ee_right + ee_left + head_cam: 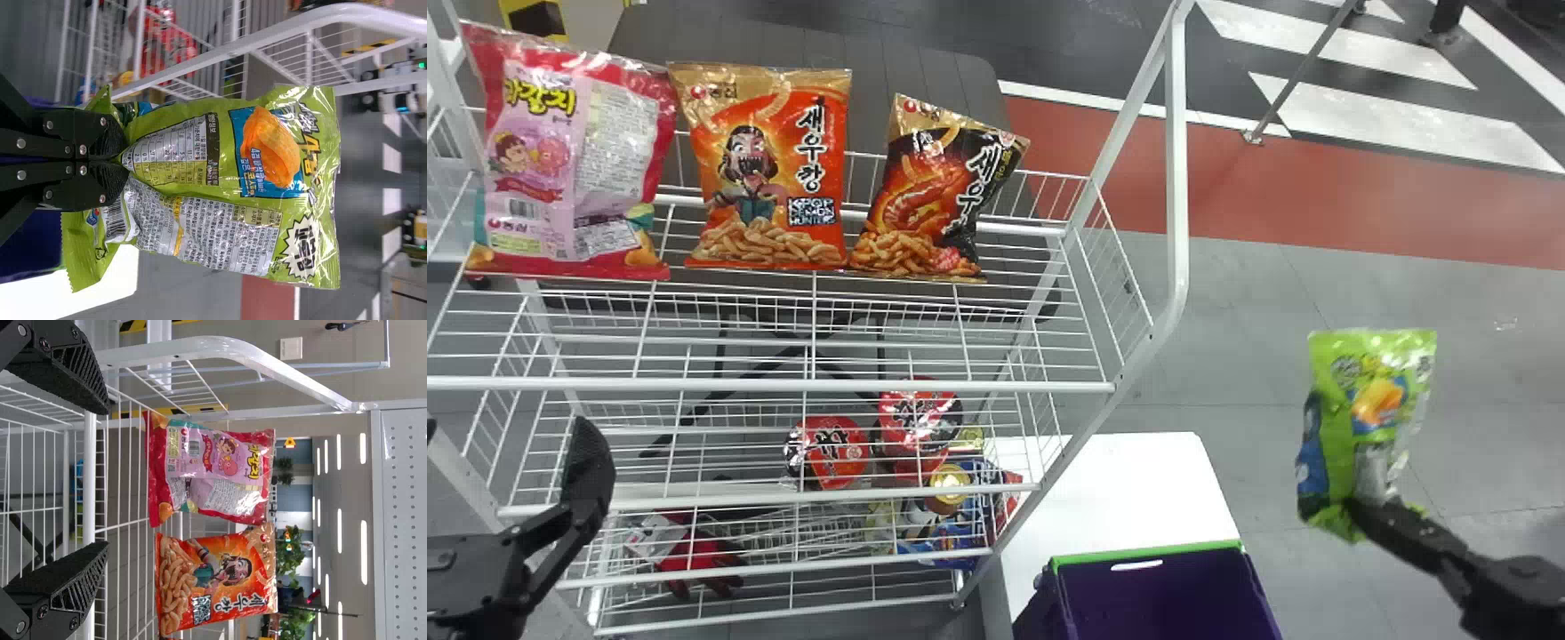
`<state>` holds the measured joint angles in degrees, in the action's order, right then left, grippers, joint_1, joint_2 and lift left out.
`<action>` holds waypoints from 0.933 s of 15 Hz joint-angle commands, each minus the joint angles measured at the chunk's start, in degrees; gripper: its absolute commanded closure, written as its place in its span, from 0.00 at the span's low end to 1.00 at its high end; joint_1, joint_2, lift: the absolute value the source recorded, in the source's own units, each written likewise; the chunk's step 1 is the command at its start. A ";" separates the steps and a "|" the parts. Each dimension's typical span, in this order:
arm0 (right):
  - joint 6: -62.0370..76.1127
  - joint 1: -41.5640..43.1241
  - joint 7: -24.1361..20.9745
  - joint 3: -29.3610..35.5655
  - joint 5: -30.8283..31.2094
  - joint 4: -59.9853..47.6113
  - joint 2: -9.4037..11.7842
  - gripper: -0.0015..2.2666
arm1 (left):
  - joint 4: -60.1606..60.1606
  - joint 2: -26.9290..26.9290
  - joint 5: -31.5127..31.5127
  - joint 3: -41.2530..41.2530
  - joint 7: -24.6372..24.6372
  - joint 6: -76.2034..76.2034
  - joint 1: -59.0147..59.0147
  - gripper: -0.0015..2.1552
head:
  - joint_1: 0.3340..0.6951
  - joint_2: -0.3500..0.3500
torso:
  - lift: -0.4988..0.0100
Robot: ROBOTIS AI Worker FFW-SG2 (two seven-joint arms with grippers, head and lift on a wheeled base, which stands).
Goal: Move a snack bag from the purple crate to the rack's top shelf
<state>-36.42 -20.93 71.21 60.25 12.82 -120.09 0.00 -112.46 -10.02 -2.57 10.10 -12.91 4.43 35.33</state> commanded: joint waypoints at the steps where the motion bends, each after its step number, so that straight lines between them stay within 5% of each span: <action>1: -8.54 2.47 0.68 -0.57 -0.87 -8.06 -0.05 0.85 | 0.05 0.00 0.02 -0.09 0.00 0.00 -0.09 0.05 | 1.00 0.00 | 0.98; 5: -24.71 7.13 1.30 -2.24 -4.12 -18.25 -0.05 0.85 | 0.57 -0.18 -0.16 -0.17 0.08 0.00 -0.44 0.05 | 1.00 0.00 | 0.98; 8: -35.26 10.12 0.94 -9.27 -3.86 -24.76 -0.05 0.85 | 1.01 -0.09 -0.07 0.35 0.26 0.00 -0.79 0.05 | 1.00 0.00 | 0.98; 14: -44.05 10.29 -8.99 -28.96 -2.01 -32.14 -0.05 0.85 | 2.33 0.09 0.11 0.79 0.26 -0.18 -1.67 0.05 | 1.00 0.14 | 0.98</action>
<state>-79.75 -10.64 63.01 35.48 10.16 -151.64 0.00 -110.62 -9.98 -2.47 10.81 -12.66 4.26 33.90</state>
